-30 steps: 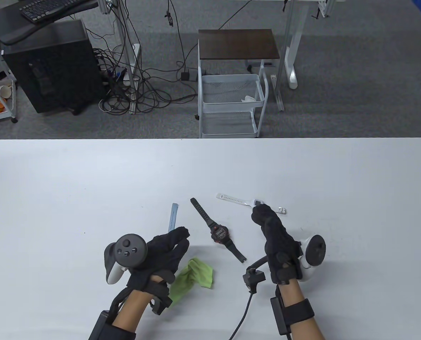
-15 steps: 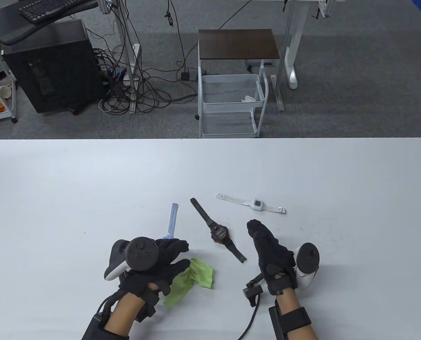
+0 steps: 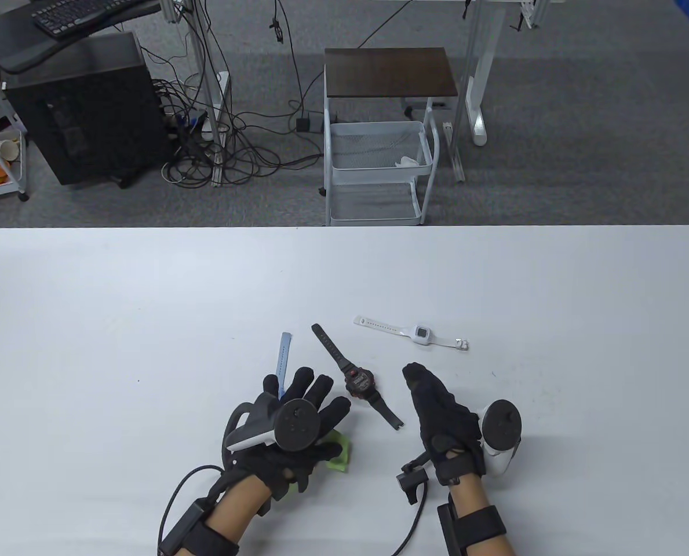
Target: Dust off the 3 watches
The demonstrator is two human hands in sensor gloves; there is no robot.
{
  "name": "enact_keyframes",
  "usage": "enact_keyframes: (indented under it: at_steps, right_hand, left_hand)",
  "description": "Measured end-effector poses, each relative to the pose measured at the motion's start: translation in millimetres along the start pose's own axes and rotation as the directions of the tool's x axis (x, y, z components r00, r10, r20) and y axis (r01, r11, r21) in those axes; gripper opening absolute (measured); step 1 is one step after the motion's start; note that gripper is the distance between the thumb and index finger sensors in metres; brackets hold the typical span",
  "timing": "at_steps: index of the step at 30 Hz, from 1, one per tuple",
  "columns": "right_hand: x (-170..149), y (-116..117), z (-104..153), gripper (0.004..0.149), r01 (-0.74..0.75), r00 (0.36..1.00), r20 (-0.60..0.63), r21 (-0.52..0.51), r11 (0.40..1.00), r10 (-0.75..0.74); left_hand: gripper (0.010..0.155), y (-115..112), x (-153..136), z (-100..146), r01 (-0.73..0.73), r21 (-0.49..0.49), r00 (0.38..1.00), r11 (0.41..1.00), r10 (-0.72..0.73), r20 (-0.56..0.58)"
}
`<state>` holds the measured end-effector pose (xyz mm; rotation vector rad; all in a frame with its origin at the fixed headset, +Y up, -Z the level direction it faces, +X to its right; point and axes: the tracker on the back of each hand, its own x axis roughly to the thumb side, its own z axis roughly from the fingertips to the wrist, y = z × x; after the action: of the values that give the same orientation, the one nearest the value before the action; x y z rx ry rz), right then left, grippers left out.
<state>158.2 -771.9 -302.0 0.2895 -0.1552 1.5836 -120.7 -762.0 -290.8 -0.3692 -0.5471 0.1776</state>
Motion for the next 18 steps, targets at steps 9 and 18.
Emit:
enact_keyframes:
  at_steps: [9,18]
  right_hand:
    - [-0.5,-2.4,1.1,0.078,-0.014,1.0,-0.007,-0.001,1.0,0.014]
    - [-2.0,-4.1,0.7,0.077,-0.001,1.0,-0.022,-0.002,1.0,0.001]
  left_hand:
    - [0.045,3.1,-5.5,3.4,0.013,0.034,1.0,0.999,-0.013,-0.008]
    - [0.043,11.4,-12.3,12.4,-0.119,0.152,0.993,0.981,0.114,0.036]
